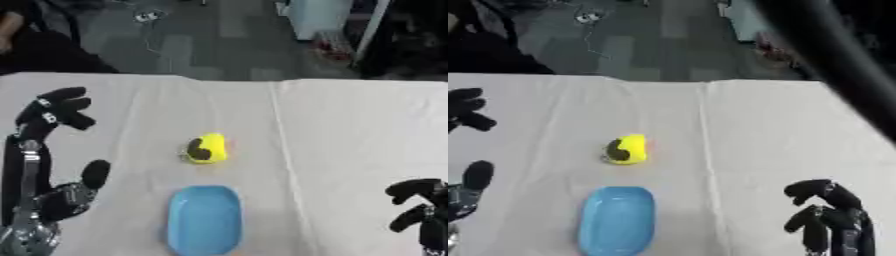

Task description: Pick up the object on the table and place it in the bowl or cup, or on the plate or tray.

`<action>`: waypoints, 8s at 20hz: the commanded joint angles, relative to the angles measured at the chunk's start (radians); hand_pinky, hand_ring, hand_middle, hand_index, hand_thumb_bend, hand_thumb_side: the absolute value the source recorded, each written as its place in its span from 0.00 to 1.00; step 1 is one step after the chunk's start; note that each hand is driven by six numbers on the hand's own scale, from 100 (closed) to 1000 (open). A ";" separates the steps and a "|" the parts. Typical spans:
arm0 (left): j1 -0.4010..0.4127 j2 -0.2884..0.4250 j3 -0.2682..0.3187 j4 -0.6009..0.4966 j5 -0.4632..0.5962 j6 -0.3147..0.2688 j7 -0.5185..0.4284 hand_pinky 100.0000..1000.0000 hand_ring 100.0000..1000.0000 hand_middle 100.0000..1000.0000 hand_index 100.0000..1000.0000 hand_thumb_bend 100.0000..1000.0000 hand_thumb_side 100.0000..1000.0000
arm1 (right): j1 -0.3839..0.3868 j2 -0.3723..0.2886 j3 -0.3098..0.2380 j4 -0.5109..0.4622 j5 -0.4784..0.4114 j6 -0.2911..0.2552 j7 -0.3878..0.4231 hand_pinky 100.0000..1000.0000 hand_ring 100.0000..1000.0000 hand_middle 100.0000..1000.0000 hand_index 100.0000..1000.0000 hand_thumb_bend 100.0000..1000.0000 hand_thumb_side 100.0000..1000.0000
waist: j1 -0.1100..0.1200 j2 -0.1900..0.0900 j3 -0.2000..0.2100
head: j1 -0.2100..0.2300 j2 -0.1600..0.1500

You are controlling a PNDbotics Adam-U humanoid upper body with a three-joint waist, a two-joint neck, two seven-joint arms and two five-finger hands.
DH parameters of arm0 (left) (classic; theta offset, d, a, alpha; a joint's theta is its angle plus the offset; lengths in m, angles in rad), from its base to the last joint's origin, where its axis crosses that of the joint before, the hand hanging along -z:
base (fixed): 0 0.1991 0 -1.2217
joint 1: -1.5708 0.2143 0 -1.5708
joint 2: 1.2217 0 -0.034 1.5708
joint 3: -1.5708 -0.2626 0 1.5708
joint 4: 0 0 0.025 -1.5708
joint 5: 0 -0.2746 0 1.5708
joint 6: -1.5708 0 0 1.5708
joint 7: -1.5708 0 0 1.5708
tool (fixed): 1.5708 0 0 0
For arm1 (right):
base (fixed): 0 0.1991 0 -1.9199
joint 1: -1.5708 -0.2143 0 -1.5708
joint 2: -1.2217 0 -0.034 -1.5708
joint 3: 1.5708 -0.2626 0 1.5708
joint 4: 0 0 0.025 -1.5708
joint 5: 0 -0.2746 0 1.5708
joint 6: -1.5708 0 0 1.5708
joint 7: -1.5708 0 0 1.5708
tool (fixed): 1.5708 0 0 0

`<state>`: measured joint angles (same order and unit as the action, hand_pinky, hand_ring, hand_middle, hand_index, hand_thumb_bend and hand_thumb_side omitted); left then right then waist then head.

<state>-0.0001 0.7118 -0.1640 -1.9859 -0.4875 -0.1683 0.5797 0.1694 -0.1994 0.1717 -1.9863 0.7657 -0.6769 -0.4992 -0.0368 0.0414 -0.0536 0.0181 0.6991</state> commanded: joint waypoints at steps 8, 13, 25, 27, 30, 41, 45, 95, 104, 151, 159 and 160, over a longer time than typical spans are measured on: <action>-0.073 0.301 0.037 -0.014 -0.011 0.158 -0.329 0.49 0.56 0.72 0.76 0.51 0.91 | 0.000 -0.029 0.003 -0.014 -0.001 -0.004 0.000 0.26 0.45 0.49 0.27 0.00 1.00 | 0.017 -0.011 -0.016 | 0.027 -0.002; -0.128 0.401 0.016 -0.014 -0.029 0.235 -0.513 0.56 0.62 0.74 0.77 0.49 0.95 | -0.005 -0.039 0.010 -0.014 -0.007 -0.008 0.012 0.26 0.45 0.49 0.27 0.00 1.00 | 0.023 -0.010 -0.029 | 0.049 -0.006; -0.291 0.489 -0.034 -0.014 -0.063 0.289 -0.911 0.64 0.71 0.75 0.78 0.54 0.91 | -0.036 -0.078 -0.005 -0.014 -0.069 -0.031 0.039 0.27 0.45 0.49 0.29 0.00 1.00 | 0.039 -0.009 -0.068 | 0.140 -0.009; -0.309 0.487 -0.049 -0.014 -0.087 0.292 -0.948 0.65 0.72 0.75 0.77 0.54 0.91 | -0.044 -0.088 -0.011 -0.014 -0.088 -0.038 0.046 0.27 0.45 0.49 0.29 0.00 1.00 | 0.043 -0.008 -0.077 | 0.149 -0.012; -0.332 0.480 -0.065 -0.014 -0.115 0.295 -0.989 0.65 0.72 0.75 0.77 0.55 0.90 | -0.057 -0.099 -0.018 -0.014 -0.115 -0.047 0.059 0.27 0.45 0.49 0.29 0.00 1.00 | 0.047 -0.004 -0.090 | 0.150 -0.022; -0.401 0.447 -0.126 -0.014 -0.140 0.279 -1.095 0.66 0.73 0.75 0.78 0.57 0.88 | -0.095 -0.121 -0.038 -0.014 -0.197 -0.043 0.127 0.27 0.46 0.52 0.32 0.00 1.00 | 0.053 0.010 -0.126 | 0.180 -0.057; -0.423 0.433 -0.134 -0.014 -0.154 0.282 -1.120 0.66 0.73 0.75 0.78 0.57 0.87 | -0.108 -0.129 -0.042 -0.014 -0.226 -0.044 0.146 0.27 0.46 0.52 0.32 0.00 1.00 | 0.056 0.013 -0.136 | 0.196 -0.080; -0.532 0.208 -0.219 0.370 -0.428 0.223 -1.031 0.69 0.78 0.76 0.80 0.57 0.86 | -0.226 -0.200 -0.070 -0.014 -0.481 -0.083 0.370 0.29 0.48 0.54 0.29 0.00 1.00 | 0.081 0.046 -0.223 | 0.333 -0.107; -0.550 0.173 -0.239 0.421 -0.467 0.205 -1.024 0.69 0.78 0.76 0.80 0.57 0.86 | -0.230 -0.205 -0.080 -0.014 -0.500 -0.079 0.390 0.29 0.48 0.54 0.29 0.00 1.00 | 0.082 0.046 -0.229 | 0.334 -0.114; -0.554 0.099 -0.276 0.540 -0.494 0.176 -0.998 0.69 0.79 0.77 0.81 0.59 0.83 | -0.278 -0.215 -0.113 -0.014 -0.570 -0.050 0.461 0.29 0.49 0.55 0.27 0.00 1.00 | 0.088 0.071 -0.264 | 0.344 -0.152; -0.544 0.078 -0.286 0.566 -0.477 0.166 -0.990 0.69 0.78 0.77 0.82 0.63 0.78 | -0.285 -0.216 -0.112 -0.014 -0.579 -0.051 0.478 0.29 0.49 0.55 0.26 0.00 1.00 | 0.087 0.073 -0.269 | 0.368 -0.157; -0.542 0.075 -0.287 0.570 -0.476 0.165 -0.989 0.68 0.78 0.77 0.82 0.63 0.77 | -0.285 -0.216 -0.112 -0.014 -0.579 -0.051 0.480 0.29 0.49 0.55 0.26 0.00 1.00 | 0.087 0.074 -0.270 | 0.369 -0.157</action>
<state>-0.5350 0.7710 -0.4535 -1.4131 -0.9706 0.0010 -0.4106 -0.1055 -0.3912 0.0672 -1.9863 0.1934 -0.7285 -0.0243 0.0527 0.1248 -0.3224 0.3737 0.5565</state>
